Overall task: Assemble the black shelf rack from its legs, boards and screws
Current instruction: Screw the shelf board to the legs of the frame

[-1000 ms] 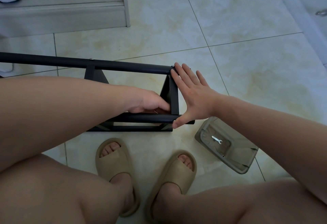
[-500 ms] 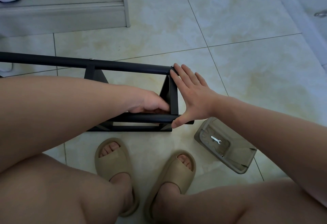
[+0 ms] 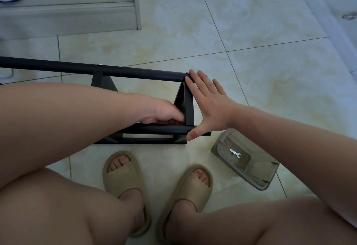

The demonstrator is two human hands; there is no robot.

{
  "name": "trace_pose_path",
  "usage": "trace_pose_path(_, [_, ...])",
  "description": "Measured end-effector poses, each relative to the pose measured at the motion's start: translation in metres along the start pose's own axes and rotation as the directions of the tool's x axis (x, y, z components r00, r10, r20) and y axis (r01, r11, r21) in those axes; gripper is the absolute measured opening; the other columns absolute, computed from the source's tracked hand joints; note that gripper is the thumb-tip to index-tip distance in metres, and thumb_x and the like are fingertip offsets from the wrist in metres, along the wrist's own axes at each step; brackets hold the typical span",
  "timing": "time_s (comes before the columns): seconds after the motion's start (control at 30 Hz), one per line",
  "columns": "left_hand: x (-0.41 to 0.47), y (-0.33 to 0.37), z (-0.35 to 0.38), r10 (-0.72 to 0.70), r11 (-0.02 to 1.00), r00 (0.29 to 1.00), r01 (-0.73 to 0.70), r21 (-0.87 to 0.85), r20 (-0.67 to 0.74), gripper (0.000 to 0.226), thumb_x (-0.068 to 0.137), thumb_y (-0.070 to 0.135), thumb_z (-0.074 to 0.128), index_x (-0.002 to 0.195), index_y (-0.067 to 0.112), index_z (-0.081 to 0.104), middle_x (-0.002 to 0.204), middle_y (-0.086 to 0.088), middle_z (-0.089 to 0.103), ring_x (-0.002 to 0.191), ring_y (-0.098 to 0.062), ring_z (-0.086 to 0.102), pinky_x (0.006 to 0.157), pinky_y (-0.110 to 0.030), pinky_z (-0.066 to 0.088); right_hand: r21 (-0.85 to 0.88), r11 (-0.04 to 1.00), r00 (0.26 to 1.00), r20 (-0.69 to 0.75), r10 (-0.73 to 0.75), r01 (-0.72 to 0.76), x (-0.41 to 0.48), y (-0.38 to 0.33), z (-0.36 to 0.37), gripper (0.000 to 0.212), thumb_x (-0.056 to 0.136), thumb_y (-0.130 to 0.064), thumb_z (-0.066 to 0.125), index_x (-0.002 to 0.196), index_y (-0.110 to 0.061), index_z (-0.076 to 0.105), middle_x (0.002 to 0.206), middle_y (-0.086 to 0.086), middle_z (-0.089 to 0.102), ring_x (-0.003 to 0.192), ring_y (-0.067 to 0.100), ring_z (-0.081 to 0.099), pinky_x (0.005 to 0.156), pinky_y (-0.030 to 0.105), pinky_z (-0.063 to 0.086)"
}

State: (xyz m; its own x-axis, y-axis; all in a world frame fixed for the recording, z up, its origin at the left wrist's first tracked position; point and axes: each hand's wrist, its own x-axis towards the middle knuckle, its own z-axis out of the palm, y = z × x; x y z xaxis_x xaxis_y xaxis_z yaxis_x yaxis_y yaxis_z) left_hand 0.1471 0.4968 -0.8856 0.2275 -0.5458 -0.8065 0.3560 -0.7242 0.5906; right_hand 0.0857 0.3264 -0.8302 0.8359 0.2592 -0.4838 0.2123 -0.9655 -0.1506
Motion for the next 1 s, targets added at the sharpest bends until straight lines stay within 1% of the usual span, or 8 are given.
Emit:
trace_pose_path(0.13, [-0.0017,-0.0021,-0.0012,-0.008,0.997,0.999,0.012,-0.071,0.053,0.014,0.092,0.011,0.061,0.088,0.012,0.074,0.084,-0.006,0.074,0.083,-0.025,0.068,0.091,-0.037,0.052,-0.001,1.0,1.0,-0.001,0.0,0.0,0.0001,0.0,0.0001,0.159,0.047,-0.099,0.056,0.157,-0.017,-0.025,0.162,-0.002,-0.037,0.146,0.014,-0.039,0.124,0.051,-0.011])
trace_pose_path(0.23, [-0.0034,-0.0034,-0.0027,0.013,0.993,0.996,-0.002,-0.122,0.092,0.027,0.094,0.006,0.056,0.084,0.015,0.08,0.089,-0.006,0.077,0.084,-0.023,0.07,0.095,-0.037,0.051,0.003,1.0,1.0,-0.006,-0.003,0.003,0.0001,0.0001,0.0007,0.159,0.048,-0.099,0.057,0.157,-0.017,-0.025,0.162,-0.003,-0.037,0.144,0.012,-0.04,0.124,0.051,-0.011])
trace_pose_path(0.33, [-0.0027,-0.0017,-0.0013,-0.017,0.993,0.997,0.026,-0.111,0.077,0.027,0.095,0.014,0.056,0.113,0.004,0.073,0.107,-0.015,0.073,0.095,-0.028,0.067,0.099,-0.041,0.05,-0.001,1.0,1.0,-0.01,-0.003,0.003,0.0002,0.0001,0.0009,0.159,0.047,-0.1,0.055,0.157,-0.017,-0.025,0.162,-0.003,-0.036,0.146,0.015,-0.038,0.124,0.051,-0.011])
trace_pose_path(0.47, [-0.001,-0.0001,0.0004,-0.005,1.0,1.0,0.005,-0.015,0.019,0.011,0.092,0.018,0.063,0.096,0.012,0.07,0.083,-0.006,0.071,0.075,-0.022,0.065,0.08,-0.033,0.052,0.0,1.0,1.0,-0.01,-0.001,0.001,0.0002,0.0,0.0011,0.159,0.048,-0.099,0.056,0.157,-0.017,-0.025,0.162,-0.002,-0.036,0.146,0.015,-0.038,0.124,0.052,-0.01])
trace_pose_path(0.63, [-0.0015,-0.0014,-0.0025,-0.013,0.997,0.997,0.019,-0.074,0.074,0.017,0.093,0.01,0.057,0.094,0.013,0.074,0.088,-0.006,0.076,0.089,-0.025,0.068,0.098,-0.039,0.05,0.009,1.0,1.0,-0.013,-0.002,0.002,0.0001,-0.0001,0.0015,0.159,0.047,-0.099,0.056,0.157,-0.017,-0.024,0.163,-0.003,-0.035,0.149,0.017,-0.034,0.125,0.049,-0.009])
trace_pose_path(0.8, [-0.0032,-0.002,-0.0034,-0.018,0.991,0.994,0.032,-0.132,0.107,0.027,0.093,0.016,0.059,0.115,0.007,0.071,0.101,-0.01,0.073,0.093,-0.026,0.067,0.097,-0.041,0.051,0.005,1.0,1.0,-0.026,-0.003,0.003,0.0,-0.0005,0.0014,0.159,0.047,-0.098,0.057,0.158,-0.016,-0.022,0.164,-0.001,-0.033,0.151,0.019,-0.031,0.123,0.046,-0.007])
trace_pose_path(0.9, [-0.0006,-0.0014,-0.0018,-0.015,0.997,0.998,0.02,-0.069,0.063,0.012,0.092,0.021,0.063,0.095,0.013,0.072,0.083,-0.003,0.074,0.077,-0.02,0.068,0.084,-0.034,0.053,0.005,1.0,1.0,-0.025,-0.003,0.003,0.0001,-0.0005,0.0014,0.159,0.047,-0.099,0.056,0.158,-0.016,-0.022,0.164,-0.001,-0.033,0.15,0.019,-0.031,0.123,0.046,-0.009])
trace_pose_path(1.0, [0.0004,0.0004,-0.0009,-0.003,0.999,1.0,0.005,-0.052,0.029,0.014,0.092,0.014,0.061,0.082,0.016,0.071,0.073,-0.001,0.072,0.067,-0.016,0.067,0.072,-0.028,0.052,0.002,1.0,1.0,-0.023,-0.003,0.003,0.0006,0.0001,0.0014,0.159,0.047,-0.099,0.055,0.158,-0.016,-0.022,0.163,0.0,-0.034,0.15,0.019,-0.032,0.123,0.046,-0.008])
